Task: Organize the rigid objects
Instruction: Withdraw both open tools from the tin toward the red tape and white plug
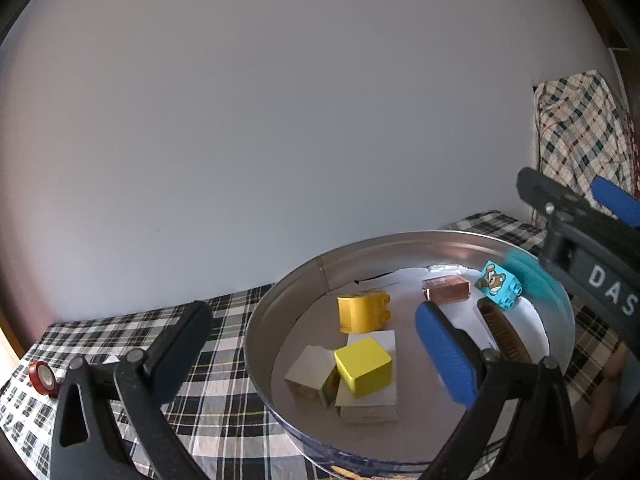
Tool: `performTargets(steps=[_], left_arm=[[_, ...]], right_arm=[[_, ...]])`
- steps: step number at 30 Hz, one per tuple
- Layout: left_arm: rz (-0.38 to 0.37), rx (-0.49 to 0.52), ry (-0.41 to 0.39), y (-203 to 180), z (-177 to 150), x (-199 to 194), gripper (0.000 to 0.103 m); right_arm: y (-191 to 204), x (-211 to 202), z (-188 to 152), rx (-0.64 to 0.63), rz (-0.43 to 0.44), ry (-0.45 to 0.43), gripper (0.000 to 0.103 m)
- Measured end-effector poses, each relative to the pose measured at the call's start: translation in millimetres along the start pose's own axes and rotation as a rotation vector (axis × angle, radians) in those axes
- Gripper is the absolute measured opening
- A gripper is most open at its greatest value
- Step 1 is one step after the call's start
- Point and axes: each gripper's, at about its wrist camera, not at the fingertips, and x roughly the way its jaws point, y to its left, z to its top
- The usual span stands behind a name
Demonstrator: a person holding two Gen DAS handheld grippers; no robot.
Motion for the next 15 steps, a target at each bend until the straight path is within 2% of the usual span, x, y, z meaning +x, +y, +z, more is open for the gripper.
performTargets(steps=[4,15], left_arm=[[-0.012,-0.032,0.011,5.3,-2.1,-0.7,0.103],[-0.048,-0.099,0.014,17.2,-7.2,-6.1,0.103]], right_arm=[[2.1,-10.5,0.1,-0.009,-0.015,-0.04,0.088],[8.3,-20.8,-2.9,-0.011,-0.016,-0.036,0.088]])
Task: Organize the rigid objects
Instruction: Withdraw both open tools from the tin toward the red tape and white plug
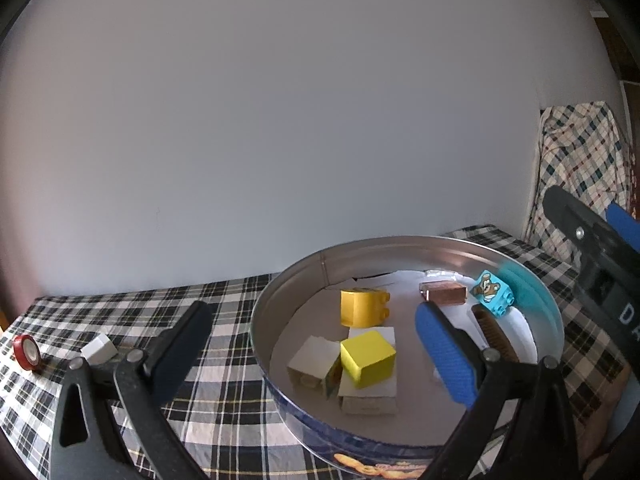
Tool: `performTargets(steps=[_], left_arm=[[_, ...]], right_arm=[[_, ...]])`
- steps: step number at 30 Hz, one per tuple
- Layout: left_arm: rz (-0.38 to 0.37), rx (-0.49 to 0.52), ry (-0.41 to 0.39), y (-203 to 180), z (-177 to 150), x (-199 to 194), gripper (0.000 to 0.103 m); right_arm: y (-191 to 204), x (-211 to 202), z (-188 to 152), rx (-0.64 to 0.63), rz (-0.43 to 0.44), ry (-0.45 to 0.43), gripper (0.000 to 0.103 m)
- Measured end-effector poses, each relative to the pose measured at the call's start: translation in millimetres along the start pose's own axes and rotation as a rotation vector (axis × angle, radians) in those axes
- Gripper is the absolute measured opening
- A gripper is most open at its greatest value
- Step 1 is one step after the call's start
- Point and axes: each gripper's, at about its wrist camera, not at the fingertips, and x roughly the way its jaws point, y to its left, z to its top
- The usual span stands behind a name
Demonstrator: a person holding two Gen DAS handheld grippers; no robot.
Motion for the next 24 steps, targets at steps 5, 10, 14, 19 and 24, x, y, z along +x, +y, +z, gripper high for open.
performTargets(steps=[5,10,14,19,24], left_arm=[[-0.016,-0.039,-0.019,9.7,-2.2,-8.3,0.103],[-0.011,-0.07,-0.02,20.8,-5.1,-16.0,0.103],[0.001,-0.064,-0.02,30.9,-8.1,-21.9,0.103],[0.017,-0.065,-0.022,49.7,-11.2,-27.3,0.103],[0.036,-0.075,-0.019,66.0,-13.3,-27.8,0.103]], right_arm=[[6.8,-14.3,-1.5,0.007,0.008,-0.015,0.088],[13.6,-24.9,-2.5,0.012,0.007,-0.02,0.088],[20.0,-32.9,-2.0,-0.016,-0.011,-0.054,0.088],[25.9,-35.5,-2.8,-0.006,-0.005,-0.046,0.088],[36.0,-36.6,-5.0,0.015,0.006,-0.023,0.088]])
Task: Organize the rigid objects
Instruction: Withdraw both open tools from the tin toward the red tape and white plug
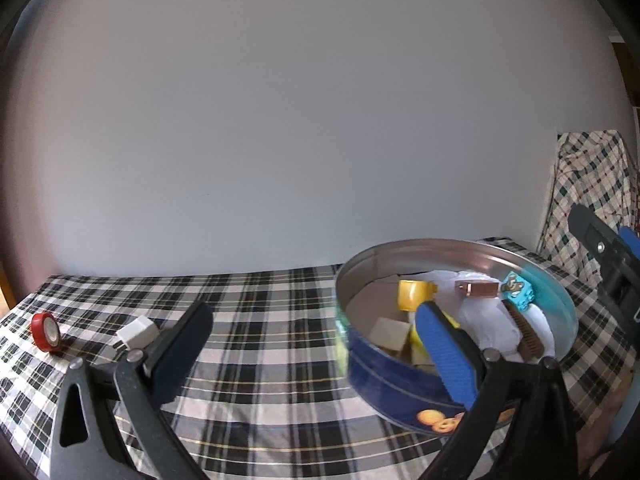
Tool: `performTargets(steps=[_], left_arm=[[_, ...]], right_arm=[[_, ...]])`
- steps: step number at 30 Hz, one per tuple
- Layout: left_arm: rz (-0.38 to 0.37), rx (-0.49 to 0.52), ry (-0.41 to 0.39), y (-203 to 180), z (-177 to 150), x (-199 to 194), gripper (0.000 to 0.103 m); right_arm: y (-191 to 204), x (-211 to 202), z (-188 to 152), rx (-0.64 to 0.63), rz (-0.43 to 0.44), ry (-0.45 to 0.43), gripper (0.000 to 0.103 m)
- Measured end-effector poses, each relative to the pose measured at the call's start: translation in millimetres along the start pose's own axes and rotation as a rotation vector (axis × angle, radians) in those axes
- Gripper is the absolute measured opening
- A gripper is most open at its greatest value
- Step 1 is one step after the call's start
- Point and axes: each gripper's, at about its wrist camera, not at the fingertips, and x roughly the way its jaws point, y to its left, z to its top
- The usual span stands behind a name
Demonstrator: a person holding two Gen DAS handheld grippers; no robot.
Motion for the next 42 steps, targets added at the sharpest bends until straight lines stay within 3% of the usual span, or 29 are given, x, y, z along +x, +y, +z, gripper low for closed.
performTargets(steps=[22,42], left_arm=[[0.07,0.004,-0.013,67.7,-3.7,-8.6,0.103],[0.22,-0.027,0.001,161.7,-6.6,-4.4,0.103]], right_arm=[[77.2,-8.8,-11.5,-0.001,0.103,0.032,0.088],[171.1,-0.9,-26.4,0.001,0.238,0.109,0.088]])
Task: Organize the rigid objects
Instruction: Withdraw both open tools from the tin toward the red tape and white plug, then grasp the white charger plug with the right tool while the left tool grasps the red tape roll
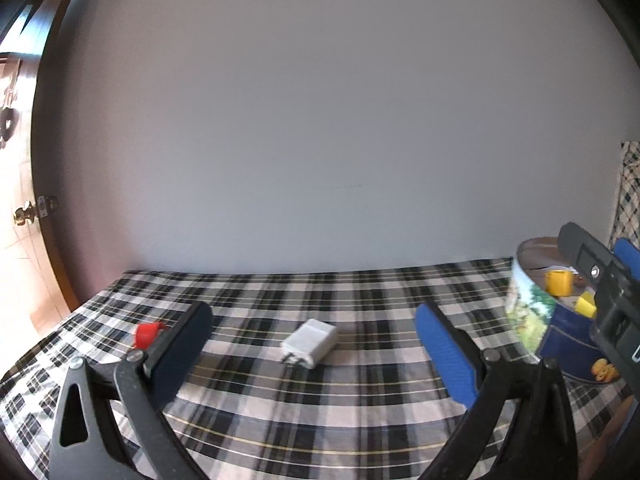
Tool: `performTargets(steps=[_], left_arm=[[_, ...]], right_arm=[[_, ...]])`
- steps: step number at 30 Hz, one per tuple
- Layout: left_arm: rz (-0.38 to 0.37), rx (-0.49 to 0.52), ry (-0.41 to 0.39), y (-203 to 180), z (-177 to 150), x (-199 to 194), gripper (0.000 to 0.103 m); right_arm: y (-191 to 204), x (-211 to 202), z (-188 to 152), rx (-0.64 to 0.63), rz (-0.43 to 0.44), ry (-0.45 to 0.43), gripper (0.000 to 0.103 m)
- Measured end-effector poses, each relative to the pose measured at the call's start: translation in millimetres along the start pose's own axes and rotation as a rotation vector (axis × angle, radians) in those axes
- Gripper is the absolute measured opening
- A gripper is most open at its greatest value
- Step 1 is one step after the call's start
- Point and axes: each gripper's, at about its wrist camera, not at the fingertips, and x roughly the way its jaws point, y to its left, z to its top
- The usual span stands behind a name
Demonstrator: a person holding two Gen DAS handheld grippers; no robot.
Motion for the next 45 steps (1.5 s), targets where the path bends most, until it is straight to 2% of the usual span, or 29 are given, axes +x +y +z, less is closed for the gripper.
performTargets(steps=[12,21,25,28,33,39,41,45], left_arm=[[0.056,-0.026,0.016,47.6,-0.1,14.2,0.103],[0.126,-0.058,0.07,94.4,-2.4,32.1,0.103],[0.188,-0.065,0.126,117.7,-3.7,48.3,0.103],[0.215,-0.076,0.201,134.6,-5.9,67.2,0.102],[0.205,-0.097,0.32,146.2,-11.5,90.4,0.102],[0.195,-0.114,0.401,155.4,-17.8,106.3,0.102],[0.186,-0.127,0.436,160.3,-20.9,111.3,0.102],[0.155,-0.222,0.516,179.2,-30.7,121.7,0.102]], right_arm=[[48.1,21.9,-7.4,0.006,0.05,0.054,0.088],[76.5,47.4,-13.8,0.032,0.08,0.123,0.088],[98.5,67.0,-19.3,-0.005,0.104,0.204,0.088],[115.4,84.2,-23.6,-0.027,0.11,0.263,0.088],[134.7,125.0,-36.3,-0.004,0.089,0.439,0.088],[150.4,168.6,-55.4,0.071,0.079,0.611,0.088],[160.7,178.8,-61.4,0.067,0.078,0.656,0.085],[185.8,197.5,-74.3,-0.017,0.033,0.742,0.071]])
